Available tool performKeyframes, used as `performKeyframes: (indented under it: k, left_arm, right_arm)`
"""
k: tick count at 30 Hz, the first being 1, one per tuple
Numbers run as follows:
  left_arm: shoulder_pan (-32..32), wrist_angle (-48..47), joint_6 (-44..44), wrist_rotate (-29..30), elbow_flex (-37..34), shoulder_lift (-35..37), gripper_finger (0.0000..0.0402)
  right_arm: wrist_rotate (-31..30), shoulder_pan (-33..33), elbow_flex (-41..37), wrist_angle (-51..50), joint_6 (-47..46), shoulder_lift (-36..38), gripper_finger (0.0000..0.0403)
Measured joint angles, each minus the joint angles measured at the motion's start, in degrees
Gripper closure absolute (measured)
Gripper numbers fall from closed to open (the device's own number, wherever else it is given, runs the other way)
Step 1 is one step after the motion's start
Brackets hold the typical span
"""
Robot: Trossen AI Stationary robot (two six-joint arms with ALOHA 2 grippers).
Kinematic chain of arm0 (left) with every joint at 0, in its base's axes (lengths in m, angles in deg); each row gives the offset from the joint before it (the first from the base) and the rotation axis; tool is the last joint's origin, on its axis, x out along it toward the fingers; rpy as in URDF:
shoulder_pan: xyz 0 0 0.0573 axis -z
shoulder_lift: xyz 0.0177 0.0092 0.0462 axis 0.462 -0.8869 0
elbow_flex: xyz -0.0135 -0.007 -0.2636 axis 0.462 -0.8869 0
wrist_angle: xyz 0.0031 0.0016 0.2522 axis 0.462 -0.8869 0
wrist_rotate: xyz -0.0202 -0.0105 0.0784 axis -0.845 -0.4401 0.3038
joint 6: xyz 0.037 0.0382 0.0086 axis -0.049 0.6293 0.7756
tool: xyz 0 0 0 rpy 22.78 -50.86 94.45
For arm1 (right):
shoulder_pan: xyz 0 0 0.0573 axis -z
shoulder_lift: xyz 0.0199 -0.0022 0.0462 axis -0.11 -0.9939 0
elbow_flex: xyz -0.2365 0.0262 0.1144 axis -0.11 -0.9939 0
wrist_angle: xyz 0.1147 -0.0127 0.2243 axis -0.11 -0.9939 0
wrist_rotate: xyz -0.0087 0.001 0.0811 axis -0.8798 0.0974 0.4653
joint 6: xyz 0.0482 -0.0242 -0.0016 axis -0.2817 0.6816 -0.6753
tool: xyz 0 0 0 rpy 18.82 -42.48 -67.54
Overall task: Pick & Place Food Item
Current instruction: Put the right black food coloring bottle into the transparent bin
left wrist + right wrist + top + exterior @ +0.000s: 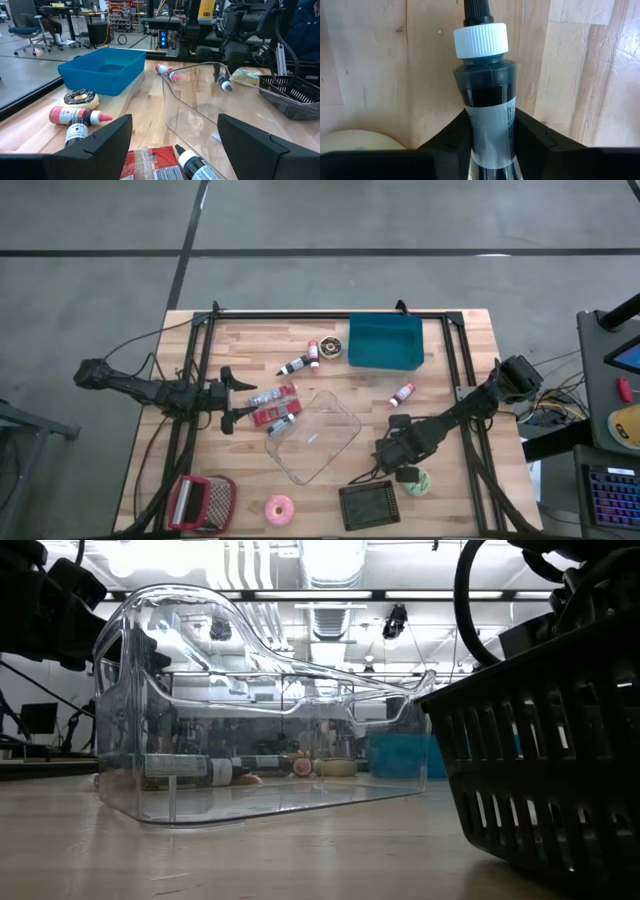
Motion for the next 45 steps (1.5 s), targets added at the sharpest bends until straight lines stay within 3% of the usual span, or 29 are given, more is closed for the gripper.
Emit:
performKeyframes:
  k: [9,20,45]
  left_arm:
    - [0.0,0.0,0.0,0.0,0.0,0.0,0.0106]
    - [0.0,0.0,0.1,0.0,0.0,0.0,0.0106]
    - [0.0,0.0,0.2,0.0,0.0,0.0,0.0106]
  right_arm:
    - [-0.1,-0.1,-0.1,0.7,-0.3,0.9,0.0317]
    - [-4.3,-1.3,-0.1,1.8,-1.7,4.0,0.0318]
    - [-4.4,-1.2,-1.3,4.9,-1.7,3.7,0.0319]
